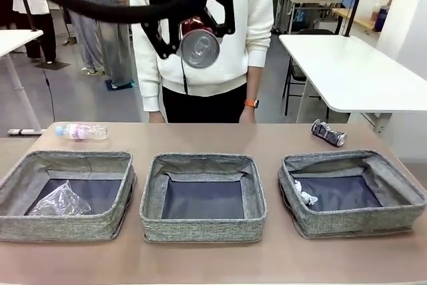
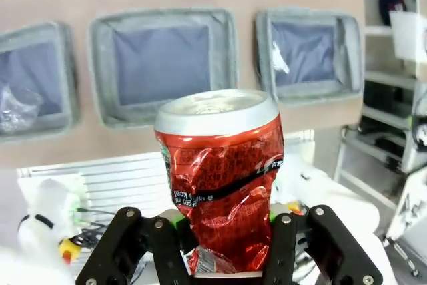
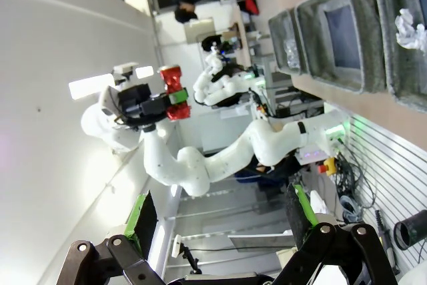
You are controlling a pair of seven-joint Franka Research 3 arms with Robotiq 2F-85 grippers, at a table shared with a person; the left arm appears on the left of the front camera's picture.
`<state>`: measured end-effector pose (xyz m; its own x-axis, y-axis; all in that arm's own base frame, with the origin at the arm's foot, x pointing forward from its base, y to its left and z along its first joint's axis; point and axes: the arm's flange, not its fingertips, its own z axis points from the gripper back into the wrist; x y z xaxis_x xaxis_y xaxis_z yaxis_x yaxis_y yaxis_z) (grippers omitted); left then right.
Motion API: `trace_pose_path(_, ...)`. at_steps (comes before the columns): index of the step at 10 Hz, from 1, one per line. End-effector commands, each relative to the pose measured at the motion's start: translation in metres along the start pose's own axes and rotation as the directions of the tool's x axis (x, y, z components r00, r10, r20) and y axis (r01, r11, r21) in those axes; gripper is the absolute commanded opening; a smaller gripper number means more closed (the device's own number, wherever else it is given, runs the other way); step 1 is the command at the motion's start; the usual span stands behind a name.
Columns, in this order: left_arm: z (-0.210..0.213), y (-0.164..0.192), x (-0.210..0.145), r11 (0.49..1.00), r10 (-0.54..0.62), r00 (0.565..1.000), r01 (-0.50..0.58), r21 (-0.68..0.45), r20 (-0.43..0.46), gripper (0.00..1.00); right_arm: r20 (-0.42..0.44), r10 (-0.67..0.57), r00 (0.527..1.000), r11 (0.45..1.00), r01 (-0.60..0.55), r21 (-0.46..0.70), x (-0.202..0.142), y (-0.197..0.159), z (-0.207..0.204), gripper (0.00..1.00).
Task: Sort the waste into the appropriate baskets.
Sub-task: Pick up the waste item pointed out by the person, then place the picked waste into the Fabric basket indicated by the person.
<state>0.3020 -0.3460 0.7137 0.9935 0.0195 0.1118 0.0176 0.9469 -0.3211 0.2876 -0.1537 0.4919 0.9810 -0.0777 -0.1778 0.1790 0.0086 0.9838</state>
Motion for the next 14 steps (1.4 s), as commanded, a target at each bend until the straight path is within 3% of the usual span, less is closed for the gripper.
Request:
trace_pose_path(1,0.0015,0.0014,0.0039,0.999,0.007,0.998,-0.009,0.036,0.058,0.07,-0.002,-0.008,1.0,1.0,0.008,0.011,-0.0014,0.0057,0.0001,1.0)
trace_pose_path(2,0.0,0.0,0.0,1.0,0.0,1.0,0.0,0.0,0.0,0.07,-0.002,-0.008,1.0,1.0,0.008,0.011,-0.0014,0.0057,0.0001,1.0)
trace_pose_path(14,0.0,0.0,0.0,1.0,0.0,1.0,0.0,0.0,0.0,0.07,-0.002,-0.008,1.0,1.0,0.008,0.011,-0.0014,0.0057,0.0001,1.0)
